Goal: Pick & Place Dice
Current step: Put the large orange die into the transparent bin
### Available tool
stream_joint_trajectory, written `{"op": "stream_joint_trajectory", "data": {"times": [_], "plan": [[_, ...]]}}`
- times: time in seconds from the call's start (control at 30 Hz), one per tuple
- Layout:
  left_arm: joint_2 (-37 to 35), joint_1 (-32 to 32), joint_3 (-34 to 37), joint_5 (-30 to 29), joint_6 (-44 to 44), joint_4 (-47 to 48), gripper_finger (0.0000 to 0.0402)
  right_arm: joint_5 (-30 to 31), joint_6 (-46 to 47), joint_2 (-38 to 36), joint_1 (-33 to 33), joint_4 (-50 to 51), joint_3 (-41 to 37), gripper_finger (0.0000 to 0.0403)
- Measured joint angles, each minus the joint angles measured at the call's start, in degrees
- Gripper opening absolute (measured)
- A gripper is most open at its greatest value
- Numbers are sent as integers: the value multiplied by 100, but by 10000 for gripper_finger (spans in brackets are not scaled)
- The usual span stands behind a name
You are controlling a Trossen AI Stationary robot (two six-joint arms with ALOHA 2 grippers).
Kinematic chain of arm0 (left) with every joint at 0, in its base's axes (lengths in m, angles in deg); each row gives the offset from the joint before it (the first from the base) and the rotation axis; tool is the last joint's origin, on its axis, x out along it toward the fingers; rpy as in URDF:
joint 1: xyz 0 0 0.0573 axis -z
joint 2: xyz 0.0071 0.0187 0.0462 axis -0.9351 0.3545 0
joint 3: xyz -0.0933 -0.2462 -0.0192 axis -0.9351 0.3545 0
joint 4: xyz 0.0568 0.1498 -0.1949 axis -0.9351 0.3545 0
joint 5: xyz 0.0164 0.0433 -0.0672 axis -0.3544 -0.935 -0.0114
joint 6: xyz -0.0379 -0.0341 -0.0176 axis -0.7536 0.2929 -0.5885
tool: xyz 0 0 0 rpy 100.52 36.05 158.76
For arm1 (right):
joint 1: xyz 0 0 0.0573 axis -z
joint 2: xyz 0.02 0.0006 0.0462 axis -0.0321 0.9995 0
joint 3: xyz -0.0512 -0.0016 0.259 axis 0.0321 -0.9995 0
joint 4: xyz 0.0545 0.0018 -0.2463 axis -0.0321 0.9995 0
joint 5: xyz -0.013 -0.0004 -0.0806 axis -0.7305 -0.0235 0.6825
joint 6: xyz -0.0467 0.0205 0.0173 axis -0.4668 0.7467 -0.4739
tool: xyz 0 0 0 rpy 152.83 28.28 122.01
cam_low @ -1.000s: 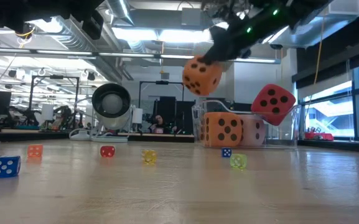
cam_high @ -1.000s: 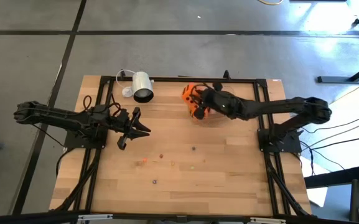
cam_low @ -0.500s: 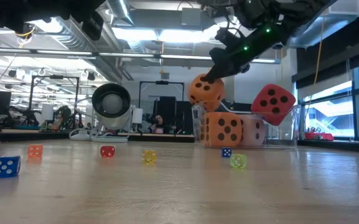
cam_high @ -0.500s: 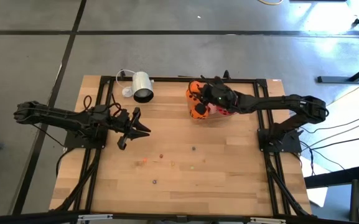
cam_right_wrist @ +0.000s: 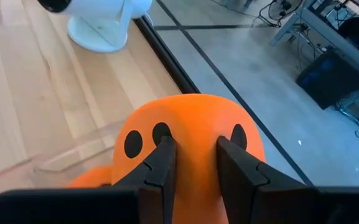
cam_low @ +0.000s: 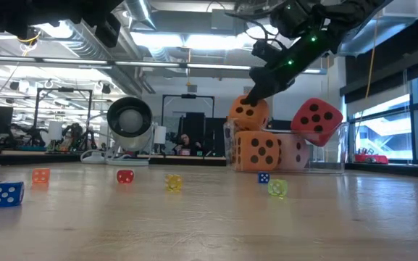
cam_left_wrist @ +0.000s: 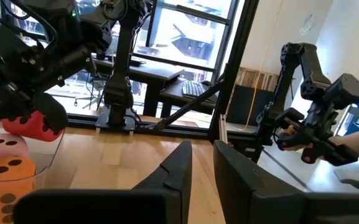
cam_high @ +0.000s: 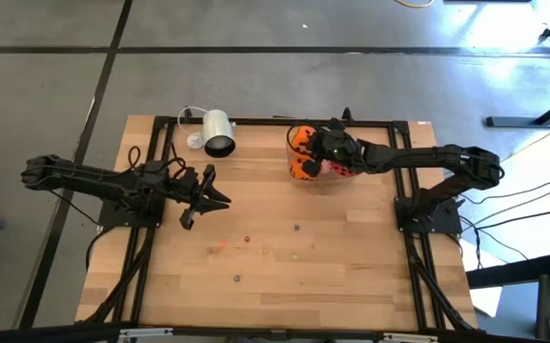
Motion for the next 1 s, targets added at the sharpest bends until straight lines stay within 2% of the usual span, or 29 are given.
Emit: {"op": "stream_joint_trajectory", "data": {"times": [0.37,0.77,1.0], "plan": [[0,0,0,0,-14,0,59,0,-206,-9,4,99,0,93],[0,0,0,-1,-11,-2,58,-2,-204,-9,4,105,0,189],[0,-2,0,-2,-7,-2,63,-63,-196,-9,-53,111,0,209]]}}
